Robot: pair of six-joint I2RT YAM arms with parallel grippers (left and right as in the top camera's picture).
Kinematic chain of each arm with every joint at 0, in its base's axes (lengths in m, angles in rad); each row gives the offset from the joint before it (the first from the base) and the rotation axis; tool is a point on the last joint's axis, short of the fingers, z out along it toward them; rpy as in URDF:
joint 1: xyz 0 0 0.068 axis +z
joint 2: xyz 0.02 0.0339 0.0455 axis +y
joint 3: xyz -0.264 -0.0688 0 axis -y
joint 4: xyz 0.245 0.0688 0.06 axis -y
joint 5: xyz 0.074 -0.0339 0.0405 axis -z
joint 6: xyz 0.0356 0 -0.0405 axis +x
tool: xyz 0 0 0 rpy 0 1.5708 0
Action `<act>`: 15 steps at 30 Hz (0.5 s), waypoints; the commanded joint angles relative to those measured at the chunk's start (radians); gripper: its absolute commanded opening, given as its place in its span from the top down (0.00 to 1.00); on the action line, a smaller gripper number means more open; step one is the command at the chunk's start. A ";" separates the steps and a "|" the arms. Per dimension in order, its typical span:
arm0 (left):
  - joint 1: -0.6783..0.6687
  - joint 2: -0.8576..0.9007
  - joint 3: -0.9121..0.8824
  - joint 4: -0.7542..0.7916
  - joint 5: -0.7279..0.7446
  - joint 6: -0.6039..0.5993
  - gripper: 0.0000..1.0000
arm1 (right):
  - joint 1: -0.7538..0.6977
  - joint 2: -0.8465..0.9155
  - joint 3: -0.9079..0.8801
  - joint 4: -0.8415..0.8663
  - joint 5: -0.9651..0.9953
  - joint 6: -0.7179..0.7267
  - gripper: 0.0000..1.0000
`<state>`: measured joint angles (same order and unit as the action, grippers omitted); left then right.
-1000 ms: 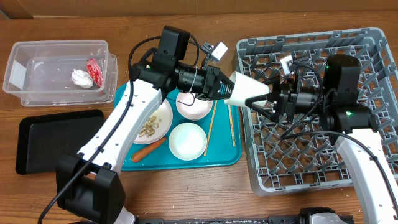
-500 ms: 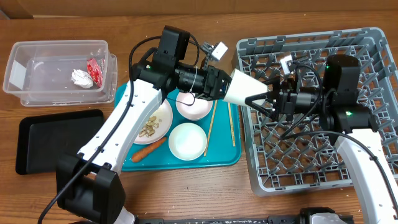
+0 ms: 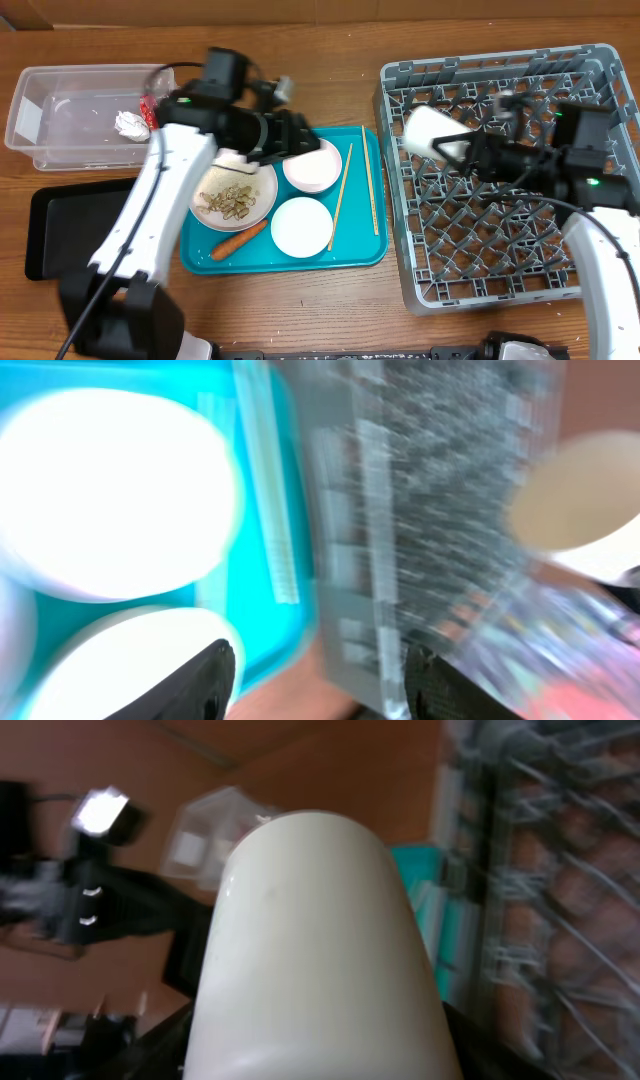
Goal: Sort waste into correct bins and load items into the dishwasher
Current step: 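Place the white cup in the rack's right side with right gripper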
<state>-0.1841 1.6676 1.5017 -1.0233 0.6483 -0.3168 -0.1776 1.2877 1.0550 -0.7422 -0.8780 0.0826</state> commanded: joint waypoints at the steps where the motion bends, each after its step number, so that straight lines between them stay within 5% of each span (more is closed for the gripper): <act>1: 0.045 -0.110 0.020 -0.043 -0.303 0.048 0.42 | -0.112 -0.030 0.103 -0.118 0.280 0.003 0.65; 8: 0.059 -0.158 0.020 -0.080 -0.419 0.048 0.37 | -0.315 -0.028 0.158 -0.333 0.768 0.153 0.65; 15: 0.059 -0.156 0.019 -0.087 -0.420 0.048 0.37 | -0.415 -0.008 0.155 -0.379 0.984 0.256 0.64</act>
<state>-0.1238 1.5139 1.5051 -1.1080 0.2577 -0.2871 -0.5697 1.2762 1.1892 -1.1175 -0.0513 0.2661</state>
